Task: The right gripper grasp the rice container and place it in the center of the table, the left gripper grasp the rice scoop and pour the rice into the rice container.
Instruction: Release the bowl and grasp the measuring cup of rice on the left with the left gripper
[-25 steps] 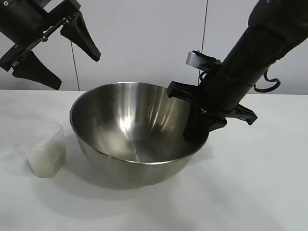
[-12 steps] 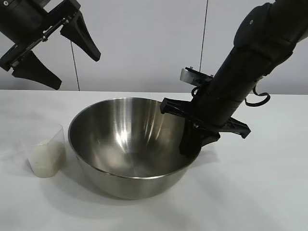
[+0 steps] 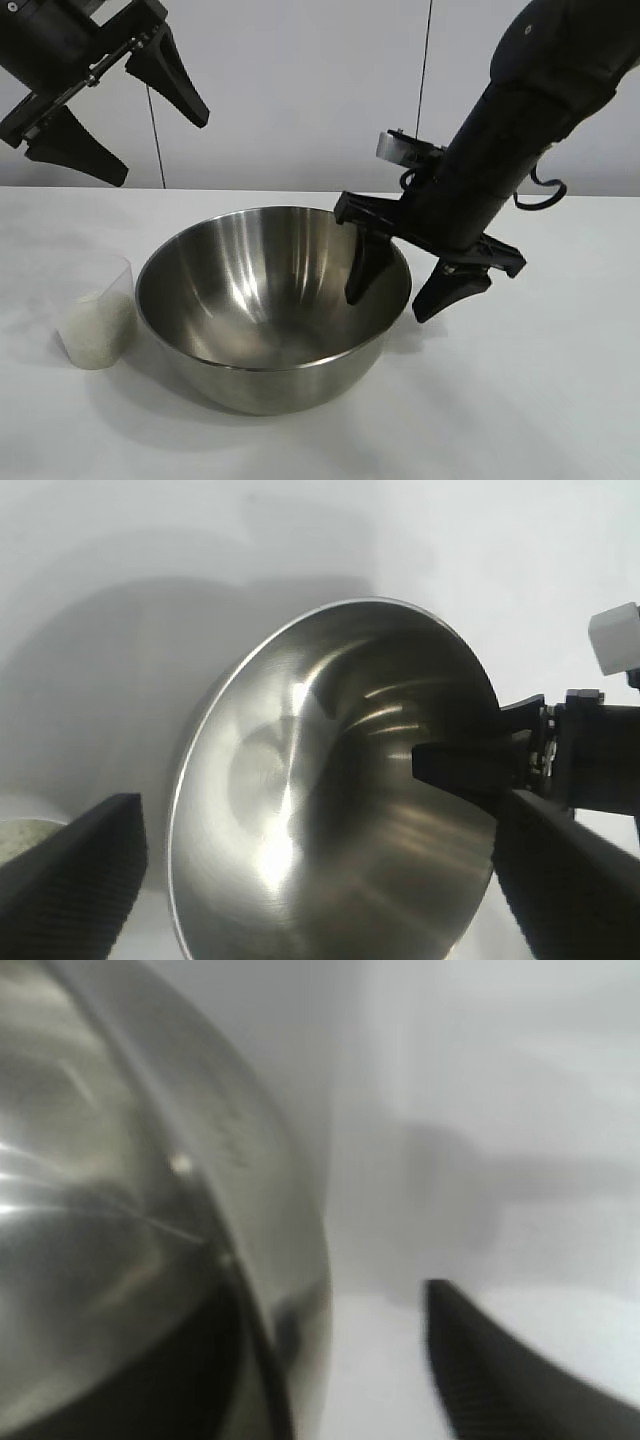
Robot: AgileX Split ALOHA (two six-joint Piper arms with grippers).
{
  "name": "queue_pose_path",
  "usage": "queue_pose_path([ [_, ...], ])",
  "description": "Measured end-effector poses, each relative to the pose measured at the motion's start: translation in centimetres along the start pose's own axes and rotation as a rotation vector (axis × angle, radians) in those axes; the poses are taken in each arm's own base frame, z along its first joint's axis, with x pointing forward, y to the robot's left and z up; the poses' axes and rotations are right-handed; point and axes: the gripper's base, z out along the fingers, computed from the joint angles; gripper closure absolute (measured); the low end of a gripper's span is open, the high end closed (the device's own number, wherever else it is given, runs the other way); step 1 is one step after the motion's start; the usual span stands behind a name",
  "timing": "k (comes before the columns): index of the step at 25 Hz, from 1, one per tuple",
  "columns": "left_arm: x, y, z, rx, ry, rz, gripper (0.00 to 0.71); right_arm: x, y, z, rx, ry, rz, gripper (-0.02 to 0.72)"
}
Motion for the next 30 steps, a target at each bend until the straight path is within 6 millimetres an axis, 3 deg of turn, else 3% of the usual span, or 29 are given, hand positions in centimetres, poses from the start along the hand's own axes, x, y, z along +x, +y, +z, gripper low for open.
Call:
queue_pose_path([
  [3, 0.0, 0.0, 0.0, 0.000, 0.000, 0.000, 0.035, -1.5, -2.3, -2.5, 0.103, -0.004, 0.000, 0.080],
  [8, 0.0, 0.0, 0.0, 0.000, 0.000, 0.000, 0.035, -2.5, -9.5, -6.1, 0.287, -0.005, 0.053, 0.080],
  [13, 0.0, 0.0, 0.0, 0.000, 0.000, 0.000, 0.035, -0.9, -17.1, -8.9, 0.373, 0.039, 0.207, 0.080],
  [16, 0.0, 0.0, 0.0, 0.000, 0.000, 0.000, 0.035, 0.4, -19.4, -10.7, 0.372, 0.051, 0.293, 0.080],
  [19, 0.0, 0.0, 0.0, 0.000, 0.000, 0.000, 0.035, 1.0, -18.6, -13.5, 0.337, -0.005, 0.318, 0.080],
  [24, 0.0, 0.0, 0.0, 0.000, 0.000, 0.000, 0.035, 2.5, -13.8, -20.7, 0.260, -0.194, 0.292, 0.080],
  [27, 0.0, 0.0, 0.0, 0.000, 0.000, 0.000, 0.035, 5.8, -10.3, -25.5, 0.276, -0.323, 0.254, 0.080],
  [30, 0.0, 0.0, 0.0, 0.000, 0.000, 0.000, 0.035, 10.9, -7.4, -28.5, 0.323, -0.416, 0.220, 0.080],
])
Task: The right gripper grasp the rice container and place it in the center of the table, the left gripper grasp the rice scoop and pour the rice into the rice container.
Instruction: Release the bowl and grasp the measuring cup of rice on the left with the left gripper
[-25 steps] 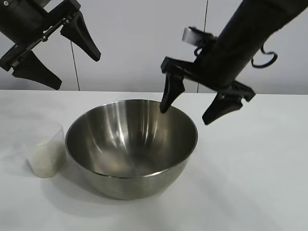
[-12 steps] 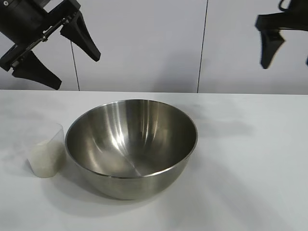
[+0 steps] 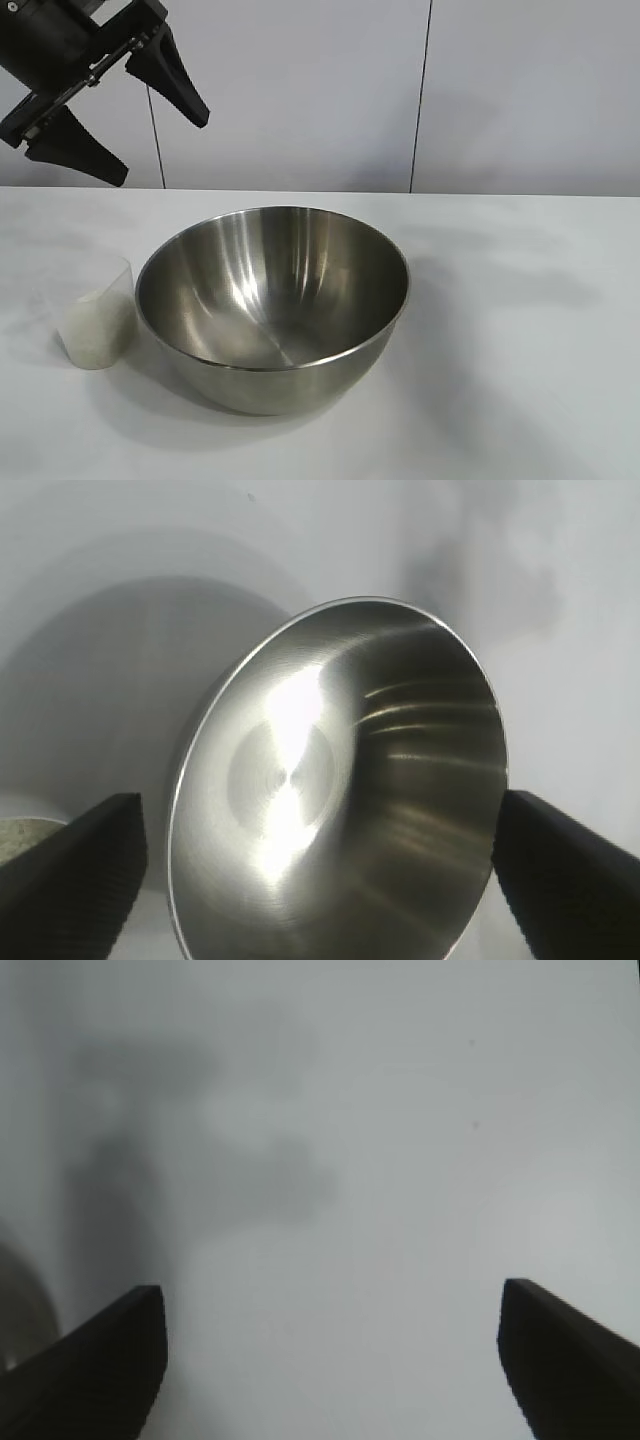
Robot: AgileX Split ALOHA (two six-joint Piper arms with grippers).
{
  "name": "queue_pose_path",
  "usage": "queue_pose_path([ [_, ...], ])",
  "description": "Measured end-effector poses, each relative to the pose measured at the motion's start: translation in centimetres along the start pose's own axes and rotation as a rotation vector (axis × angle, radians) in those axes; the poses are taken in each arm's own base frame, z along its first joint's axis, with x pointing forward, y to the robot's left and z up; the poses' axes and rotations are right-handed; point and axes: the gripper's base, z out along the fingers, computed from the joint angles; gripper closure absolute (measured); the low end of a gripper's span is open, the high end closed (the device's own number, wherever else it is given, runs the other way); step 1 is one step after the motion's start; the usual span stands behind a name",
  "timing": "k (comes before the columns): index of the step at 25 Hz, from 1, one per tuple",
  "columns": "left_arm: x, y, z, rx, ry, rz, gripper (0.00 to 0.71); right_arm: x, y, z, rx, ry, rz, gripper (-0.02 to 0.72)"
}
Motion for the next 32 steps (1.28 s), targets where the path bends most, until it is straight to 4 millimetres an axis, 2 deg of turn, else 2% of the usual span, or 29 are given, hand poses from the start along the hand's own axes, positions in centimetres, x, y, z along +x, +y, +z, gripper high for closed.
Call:
queue_pose_path([
  [4, 0.0, 0.0, 0.0, 0.000, 0.000, 0.000, 0.035, 6.9, 0.7, -5.0, 0.026, -0.161, -0.023, 0.080],
  [7, 0.0, 0.0, 0.0, 0.000, 0.000, 0.000, 0.035, 12.3, 1.0, -6.1, 0.019, -0.304, -0.048, 0.080],
  [11, 0.0, 0.0, 0.0, 0.000, 0.000, 0.000, 0.035, 19.1, 0.9, -6.5, 0.000, -0.408, -0.091, 0.080],
  [13, 0.0, 0.0, 0.0, 0.000, 0.000, 0.000, 0.035, 21.9, 0.6, -5.7, 0.003, -0.423, -0.091, 0.080],
  [16, 0.0, 0.0, 0.0, 0.000, 0.000, 0.000, 0.035, 24.9, 0.3, -4.5, 0.011, -0.455, -0.086, 0.080],
  [19, 0.0, 0.0, 0.0, 0.000, 0.000, 0.000, 0.035, 26.0, -0.1, -3.0, 0.028, -0.408, -0.085, 0.080],
  [25, -0.1, 0.0, 0.0, -0.002, -0.006, 0.000, 0.035, 26.8, -0.4, -0.8, 0.039, -0.315, -0.090, 0.080],
  [32, -0.1, 0.0, 0.0, -0.002, -0.006, 0.000, 0.035, 26.9, -0.5, -0.6, 0.049, -0.313, -0.093, 0.080],
])
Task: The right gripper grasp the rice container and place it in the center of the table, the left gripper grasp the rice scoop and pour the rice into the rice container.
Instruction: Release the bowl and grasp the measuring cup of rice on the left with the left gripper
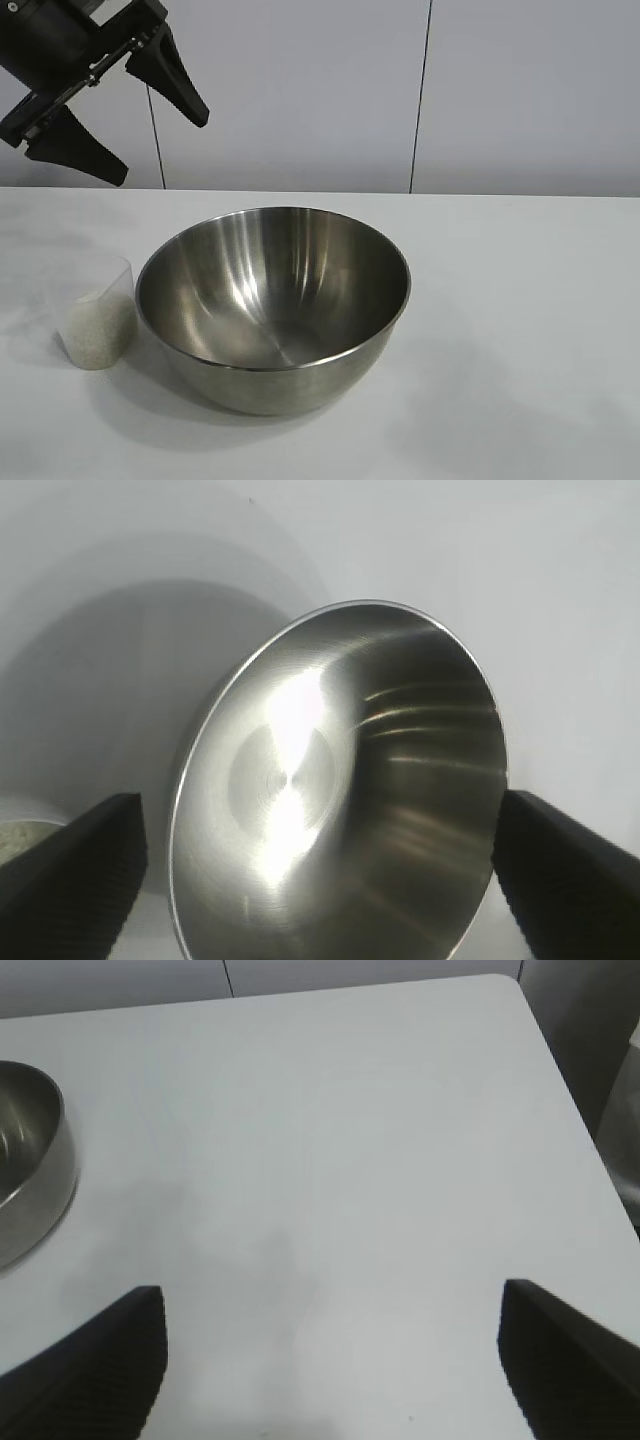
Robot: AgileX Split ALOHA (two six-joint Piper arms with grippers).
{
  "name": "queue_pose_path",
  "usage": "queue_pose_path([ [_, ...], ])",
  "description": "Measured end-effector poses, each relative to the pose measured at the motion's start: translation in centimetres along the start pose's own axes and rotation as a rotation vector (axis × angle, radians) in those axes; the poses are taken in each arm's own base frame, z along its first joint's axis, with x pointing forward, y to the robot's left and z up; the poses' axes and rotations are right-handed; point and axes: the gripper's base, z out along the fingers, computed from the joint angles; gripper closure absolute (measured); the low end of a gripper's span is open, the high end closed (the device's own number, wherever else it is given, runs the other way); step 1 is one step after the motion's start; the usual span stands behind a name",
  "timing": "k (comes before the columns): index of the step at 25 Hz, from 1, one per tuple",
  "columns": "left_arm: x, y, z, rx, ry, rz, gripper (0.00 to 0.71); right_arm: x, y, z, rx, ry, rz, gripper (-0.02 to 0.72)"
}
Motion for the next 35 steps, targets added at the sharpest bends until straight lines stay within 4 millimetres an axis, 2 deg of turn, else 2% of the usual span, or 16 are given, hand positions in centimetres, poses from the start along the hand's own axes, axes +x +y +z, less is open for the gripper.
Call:
queue_pose_path([
  [22, 0.1, -0.1, 0.0, 0.009, 0.010, -0.004, 0.035, -0.1, 0.0, 0.0, 0.001, -0.006, -0.001, 0.080],
  [26, -0.4, -0.2, -0.3, 0.015, -0.022, 0.013, 0.035, -0.1, 0.0, 0.0, 0.001, -0.006, -0.001, 0.080],
  [29, -1.1, -0.4, -1.5, -0.011, -0.115, 0.093, 0.039, -0.1, 0.0, 0.0, 0.001, -0.006, -0.001, 0.080],
  [32, -1.5, -1.4, -4.8, -0.114, -0.268, 0.268, 0.051, -0.1, 0.0, 0.0, 0.001, -0.007, -0.001, 0.080],
  [35, -0.3, -2.3, -8.6, -0.244, -0.444, 0.437, 0.056, -0.1, 0.0, 0.0, 0.001, -0.009, -0.001, 0.080],
])
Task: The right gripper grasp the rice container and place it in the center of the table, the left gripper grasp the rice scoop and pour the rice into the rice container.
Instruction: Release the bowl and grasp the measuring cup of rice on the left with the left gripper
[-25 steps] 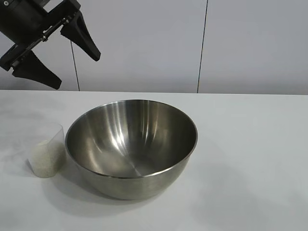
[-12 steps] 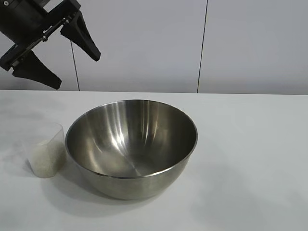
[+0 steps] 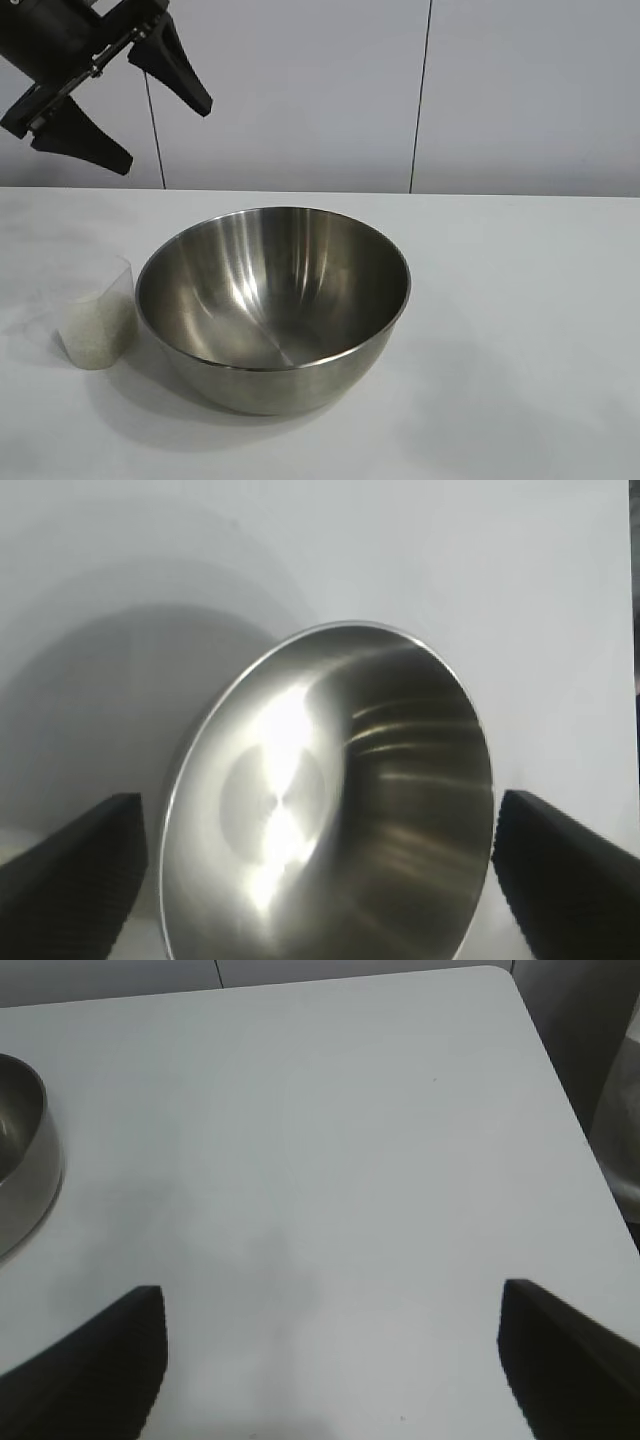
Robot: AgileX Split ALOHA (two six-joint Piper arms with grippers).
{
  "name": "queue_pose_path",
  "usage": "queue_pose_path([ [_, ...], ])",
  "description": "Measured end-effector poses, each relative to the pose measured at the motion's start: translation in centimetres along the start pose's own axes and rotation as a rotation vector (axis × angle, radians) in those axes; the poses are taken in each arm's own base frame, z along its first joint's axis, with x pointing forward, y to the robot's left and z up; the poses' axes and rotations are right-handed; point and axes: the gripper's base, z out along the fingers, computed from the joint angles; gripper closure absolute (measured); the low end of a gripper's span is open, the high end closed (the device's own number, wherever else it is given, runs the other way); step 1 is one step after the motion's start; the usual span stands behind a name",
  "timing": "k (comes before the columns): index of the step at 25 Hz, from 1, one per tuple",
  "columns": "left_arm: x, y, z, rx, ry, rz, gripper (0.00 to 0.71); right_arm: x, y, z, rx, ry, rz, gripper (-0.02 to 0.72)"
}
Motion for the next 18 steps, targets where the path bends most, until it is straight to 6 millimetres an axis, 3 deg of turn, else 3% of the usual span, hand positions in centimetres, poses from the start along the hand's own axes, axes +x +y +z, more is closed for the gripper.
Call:
queue_pose_path([
  [3, 1.6, 0.1, -2.9, -0.141, -0.177, 0.109, 0.072, 0.0, 0.0, 0.0, 0.000, -0.001, 0.000, 0.080],
  [6, 6.3, 0.4, -3.3, -0.311, -0.311, 0.167, 0.100, 0.0, 0.0, 0.0, 0.000, -0.003, 0.000, 0.080],
  [11, 14.5, 2.2, -2.6, -0.569, -0.395, 0.207, 0.112, 0.0, 0.0, 0.0, 0.000, -0.003, 0.000, 0.080],
  [14, 17.0, 2.8, -2.8, -0.634, -0.446, 0.160, 0.114, 0.0, 0.0, 0.0, 0.000, -0.003, 0.000, 0.080],
  [18, 18.8, 3.0, -2.7, -0.624, -0.575, 0.046, 0.116, 0.0, 0.0, 0.0, 0.000, -0.003, 0.000, 0.080],
])
